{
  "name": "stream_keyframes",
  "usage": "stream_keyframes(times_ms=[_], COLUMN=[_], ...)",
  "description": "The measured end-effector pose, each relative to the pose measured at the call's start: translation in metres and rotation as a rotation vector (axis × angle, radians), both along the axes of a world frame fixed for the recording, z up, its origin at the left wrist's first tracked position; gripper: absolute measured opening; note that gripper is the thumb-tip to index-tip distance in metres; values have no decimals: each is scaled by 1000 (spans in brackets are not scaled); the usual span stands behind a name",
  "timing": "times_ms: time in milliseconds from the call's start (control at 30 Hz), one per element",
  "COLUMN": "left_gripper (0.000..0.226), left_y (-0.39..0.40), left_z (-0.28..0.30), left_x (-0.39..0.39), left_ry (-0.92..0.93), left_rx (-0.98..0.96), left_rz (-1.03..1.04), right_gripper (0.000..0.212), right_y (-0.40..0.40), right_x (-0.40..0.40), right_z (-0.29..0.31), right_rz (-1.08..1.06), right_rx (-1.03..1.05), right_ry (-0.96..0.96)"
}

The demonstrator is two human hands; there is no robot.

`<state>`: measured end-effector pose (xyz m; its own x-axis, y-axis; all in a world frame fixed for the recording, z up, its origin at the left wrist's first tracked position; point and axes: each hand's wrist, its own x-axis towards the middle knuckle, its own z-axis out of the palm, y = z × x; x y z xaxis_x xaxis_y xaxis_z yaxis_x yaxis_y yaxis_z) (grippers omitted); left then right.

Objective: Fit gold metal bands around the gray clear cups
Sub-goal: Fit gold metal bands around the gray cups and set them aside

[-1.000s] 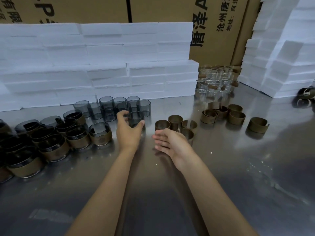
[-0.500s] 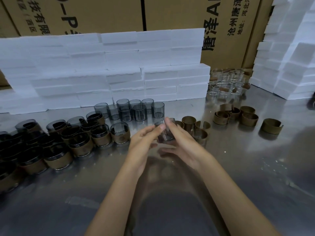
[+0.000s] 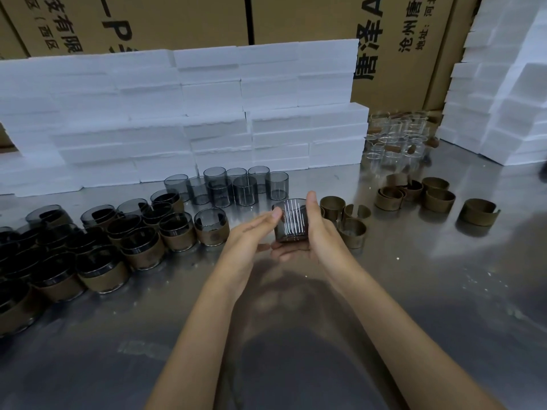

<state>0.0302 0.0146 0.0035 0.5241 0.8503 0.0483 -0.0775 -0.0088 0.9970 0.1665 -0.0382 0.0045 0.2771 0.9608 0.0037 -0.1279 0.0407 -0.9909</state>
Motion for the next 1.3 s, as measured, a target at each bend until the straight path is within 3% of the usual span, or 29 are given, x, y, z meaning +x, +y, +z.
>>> stream_keyframes(times_ms=[100,167,233,333,433,500,600,667,767,967,1033,1133,1300], left_gripper=[48,38,20,14,35,50,64,69,83,104,98,72,41], left_y=[-1,-1,-1,-6,-11,-14,-15,-15,-13,-13,-12,-12,-9], left_z=[2,1,3,8,11,11,9,9,8,7,7,7,9], left_x=[-1,0,2,6,8,9,12,14,15,15,13,11,7], left_ry=[11,7,2,-26,-23,9,34,27,40,90,134,141,105], left_rx=[-26,13,95,87,39,15,-19,-36,-41,-14,15,14,70], left_rz=[-12,115,247,296,273,205,118,59,53,69,41,15,209], right_gripper=[75,61,50,45,42,57,94,108,93,81,78,68,44], right_y=[1,1,1,3,4,2,-2,-3,-5,-1,0,2,-2], right_x=[2,3,5,6,6,1,-7,-8,-8,-8,-7,-2,0], right_z=[-1,-3,-6,-9,-8,-5,-5,-4,-1,-1,0,-1,-6], right_rz=[-54,-122,-196,-280,-303,-242,-51,54,105,13,-38,-109,-173], right_rx=[-29,-6,31,82,129,83,-8,-32,11,16,-8,-23,87], right_ry=[59,56,-2,-118,-233,-236,15,153,94,-1,5,42,-45])
